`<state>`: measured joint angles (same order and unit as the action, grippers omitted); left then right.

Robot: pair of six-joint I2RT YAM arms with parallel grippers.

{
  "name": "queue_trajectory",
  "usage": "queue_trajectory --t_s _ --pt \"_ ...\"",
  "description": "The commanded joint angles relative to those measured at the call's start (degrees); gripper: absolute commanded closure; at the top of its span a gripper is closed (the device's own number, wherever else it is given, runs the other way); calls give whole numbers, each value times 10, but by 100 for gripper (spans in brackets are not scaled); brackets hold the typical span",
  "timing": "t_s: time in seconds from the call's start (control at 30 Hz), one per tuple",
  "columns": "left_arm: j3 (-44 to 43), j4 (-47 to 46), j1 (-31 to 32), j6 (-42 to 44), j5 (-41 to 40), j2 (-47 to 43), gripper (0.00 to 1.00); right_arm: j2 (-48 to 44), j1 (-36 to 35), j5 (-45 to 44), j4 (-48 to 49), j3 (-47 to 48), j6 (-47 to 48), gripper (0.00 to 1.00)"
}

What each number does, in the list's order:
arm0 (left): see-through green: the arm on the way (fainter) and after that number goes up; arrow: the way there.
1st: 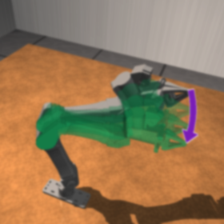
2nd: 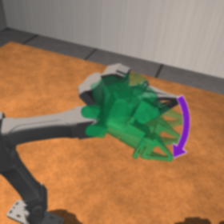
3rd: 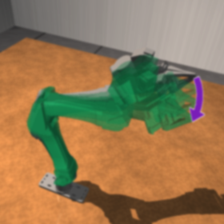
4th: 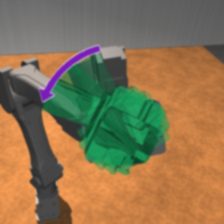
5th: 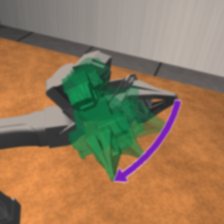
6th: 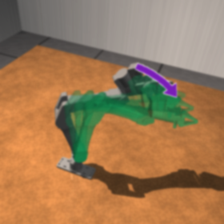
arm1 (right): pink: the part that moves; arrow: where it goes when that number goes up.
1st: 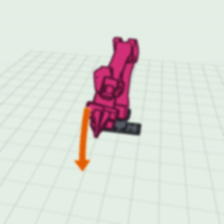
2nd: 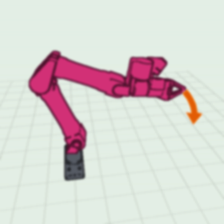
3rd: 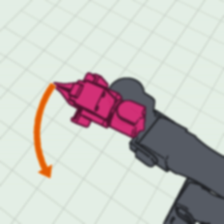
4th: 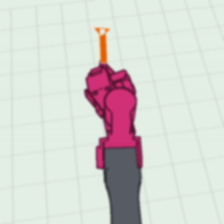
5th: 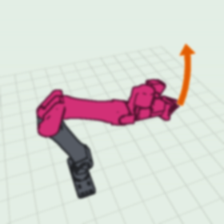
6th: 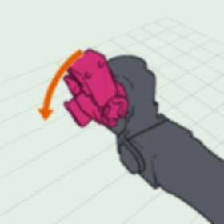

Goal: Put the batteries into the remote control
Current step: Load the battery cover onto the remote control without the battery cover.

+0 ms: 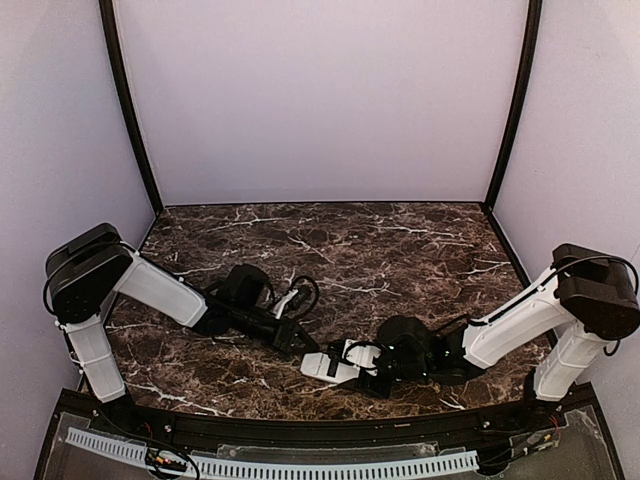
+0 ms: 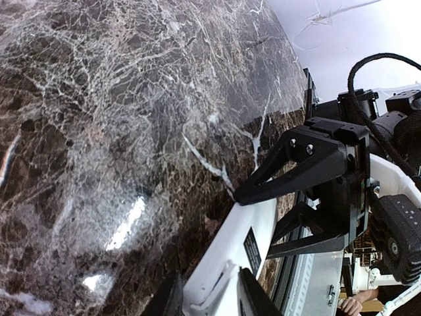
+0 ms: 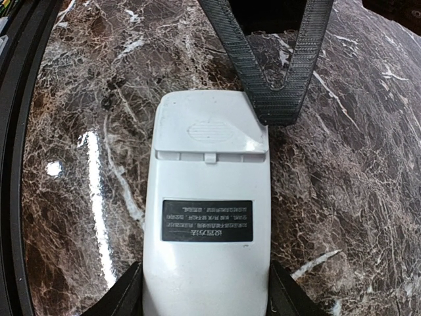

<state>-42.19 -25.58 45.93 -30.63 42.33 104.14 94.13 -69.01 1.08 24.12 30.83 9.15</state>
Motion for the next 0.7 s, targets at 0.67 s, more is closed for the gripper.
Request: queue_trajectory --t_s 0.67 --pt "12 95 19 32 -56 -50 39 5 -6 -30 -1 4 -9 100"
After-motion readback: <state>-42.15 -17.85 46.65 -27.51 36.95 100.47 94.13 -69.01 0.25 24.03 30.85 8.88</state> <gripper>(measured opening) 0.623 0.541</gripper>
